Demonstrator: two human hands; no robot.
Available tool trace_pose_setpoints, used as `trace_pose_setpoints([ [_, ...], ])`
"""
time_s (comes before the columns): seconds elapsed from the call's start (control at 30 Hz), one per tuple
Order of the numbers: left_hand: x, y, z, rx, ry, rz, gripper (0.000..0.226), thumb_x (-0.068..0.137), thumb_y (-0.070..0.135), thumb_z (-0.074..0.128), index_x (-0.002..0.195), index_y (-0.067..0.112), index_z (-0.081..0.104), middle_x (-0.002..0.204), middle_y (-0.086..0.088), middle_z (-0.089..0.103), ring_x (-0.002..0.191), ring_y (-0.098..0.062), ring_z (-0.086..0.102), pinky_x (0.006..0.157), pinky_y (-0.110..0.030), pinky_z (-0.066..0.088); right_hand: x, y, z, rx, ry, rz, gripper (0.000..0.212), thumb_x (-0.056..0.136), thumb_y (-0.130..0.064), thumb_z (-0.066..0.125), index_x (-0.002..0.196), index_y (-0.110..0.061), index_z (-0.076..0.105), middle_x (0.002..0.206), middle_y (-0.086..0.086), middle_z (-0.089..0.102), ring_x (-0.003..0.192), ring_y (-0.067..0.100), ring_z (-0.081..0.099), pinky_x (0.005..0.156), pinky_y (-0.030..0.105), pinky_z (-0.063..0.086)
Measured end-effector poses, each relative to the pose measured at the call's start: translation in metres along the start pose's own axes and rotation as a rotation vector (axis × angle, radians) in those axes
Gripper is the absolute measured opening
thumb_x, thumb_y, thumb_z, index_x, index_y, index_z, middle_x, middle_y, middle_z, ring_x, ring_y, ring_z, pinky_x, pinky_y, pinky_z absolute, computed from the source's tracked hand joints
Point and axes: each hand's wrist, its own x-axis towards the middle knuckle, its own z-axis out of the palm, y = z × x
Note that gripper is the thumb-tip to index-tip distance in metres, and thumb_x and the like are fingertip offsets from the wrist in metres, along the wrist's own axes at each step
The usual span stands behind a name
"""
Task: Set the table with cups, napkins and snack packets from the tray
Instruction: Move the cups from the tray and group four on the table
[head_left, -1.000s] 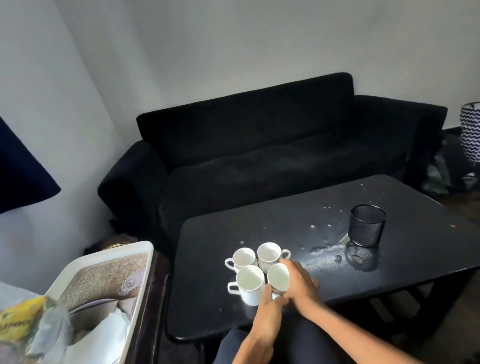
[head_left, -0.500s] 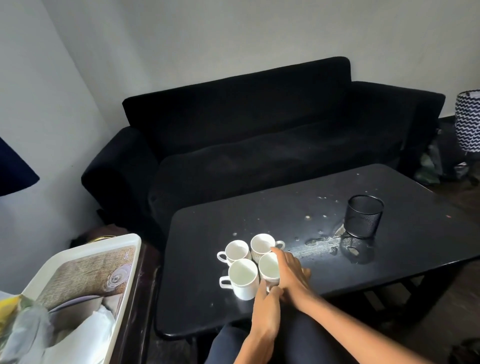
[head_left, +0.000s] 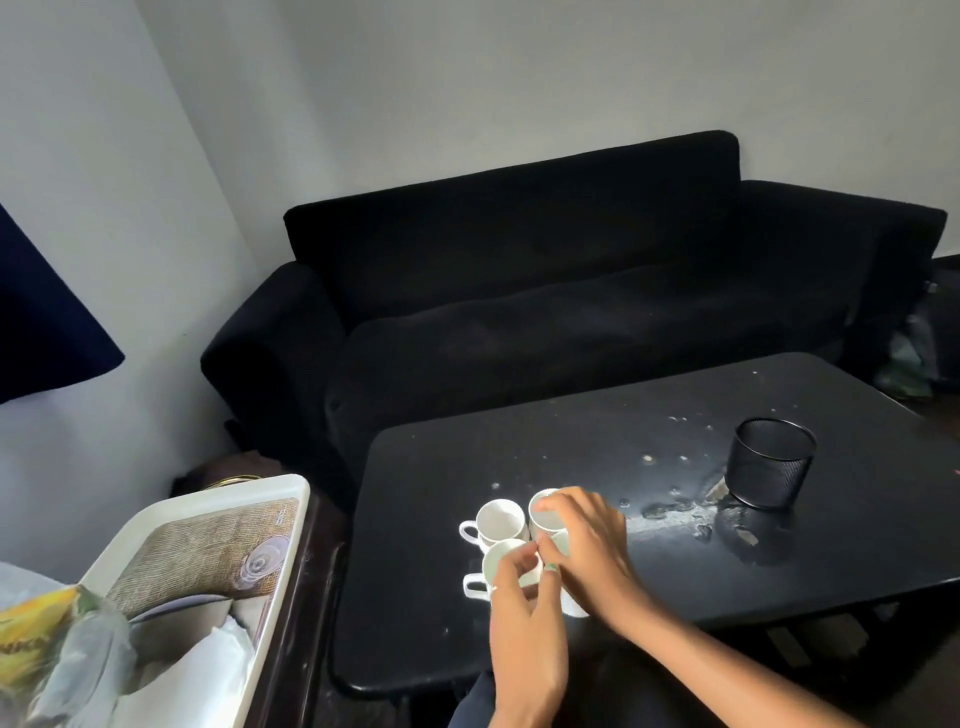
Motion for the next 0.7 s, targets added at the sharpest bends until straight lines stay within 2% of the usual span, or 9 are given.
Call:
trace_pose_setpoints([
  [0.1, 0.02, 0.003, -0.017, 0.094, 0.074, 0.044, 0.021, 0.092, 0.019, 0.055, 0.109, 0.032, 0.056, 0.11, 0.014, 0.058, 0.101, -0.005, 0.057, 0.082, -0.023, 0.045, 0.02, -0.006, 0.01, -0.041, -0.129, -0.072, 0.038, 0.088, -0.032, 0.052, 0.126, -0.03, 0.049, 0.131, -0.014, 0.045, 0.125, 0.011, 0.036, 0.095, 0.028, 0.022],
  [0.2, 0.041, -0.003, -0.034, 0.146, 0.11, 0.006, 0.028, 0.092, 0.019, 0.054, 0.119, 0.025, 0.054, 0.119, 0.006, 0.056, 0.108, -0.013, 0.055, 0.094, -0.032, 0.045, 0.038, -0.005, 0.021, -0.112, -0.232, -0.084, 0.048, 0.09, -0.036, 0.048, 0.137, -0.027, 0.04, 0.14, -0.011, 0.04, 0.133, 0.013, 0.03, 0.103, 0.032, 0.02],
  [0.33, 0.063, -0.013, -0.048, 0.209, 0.068, -0.079, 0.038, 0.093, 0.024, 0.052, 0.131, 0.022, 0.048, 0.133, 0.004, 0.05, 0.109, -0.01, 0.049, 0.09, -0.027, 0.038, 0.055, 0.002, 0.031, -0.204, -0.35, -0.087, 0.054, 0.091, -0.04, 0.045, 0.142, -0.025, 0.036, 0.145, -0.007, 0.039, 0.138, 0.015, 0.026, 0.11, 0.035, 0.017],
  [0.47, 0.079, -0.021, -0.052, 0.231, -0.069, -0.146, 0.043, 0.096, 0.027, 0.048, 0.138, 0.02, 0.042, 0.139, 0.003, 0.047, 0.109, -0.009, 0.046, 0.09, -0.025, 0.033, 0.061, 0.01, 0.034, -0.246, -0.449, -0.076, 0.054, 0.091, -0.043, 0.045, 0.141, -0.022, 0.037, 0.145, -0.001, 0.042, 0.14, 0.021, 0.024, 0.113, 0.04, 0.011],
  [0.57, 0.085, -0.025, -0.049, 0.223, -0.148, -0.164, 0.04, 0.096, 0.025, 0.047, 0.136, 0.022, 0.045, 0.131, 0.009, 0.055, 0.111, -0.009, 0.054, 0.086, -0.023, 0.038, 0.061, 0.013, 0.033, -0.231, -0.486, -0.082, 0.053, 0.092, -0.043, 0.044, 0.141, -0.025, 0.038, 0.144, -0.003, 0.044, 0.142, 0.02, 0.021, 0.114, 0.04, 0.008],
  [0.63, 0.086, -0.028, -0.048, 0.184, -0.191, -0.167, 0.036, 0.096, 0.024, 0.047, 0.132, 0.026, 0.048, 0.118, 0.017, 0.058, 0.104, 0.001, 0.054, 0.077, -0.018, 0.04, 0.061, 0.014, 0.033, -0.208, -0.501, -0.078, 0.054, 0.093, -0.044, 0.043, 0.143, -0.026, 0.036, 0.146, -0.003, 0.042, 0.144, 0.019, 0.017, 0.116, 0.041, 0.005],
  [0.7, 0.087, -0.031, -0.047, 0.163, -0.212, -0.158, 0.032, 0.096, 0.023, 0.046, 0.127, 0.029, 0.052, 0.113, 0.02, 0.059, 0.102, 0.004, 0.054, 0.077, -0.017, 0.041, 0.061, 0.014, 0.033, -0.192, -0.519, -0.075, 0.054, 0.094, -0.046, 0.042, 0.144, -0.026, 0.034, 0.147, -0.003, 0.042, 0.146, 0.019, 0.012, 0.117, 0.041, 0.002],
])
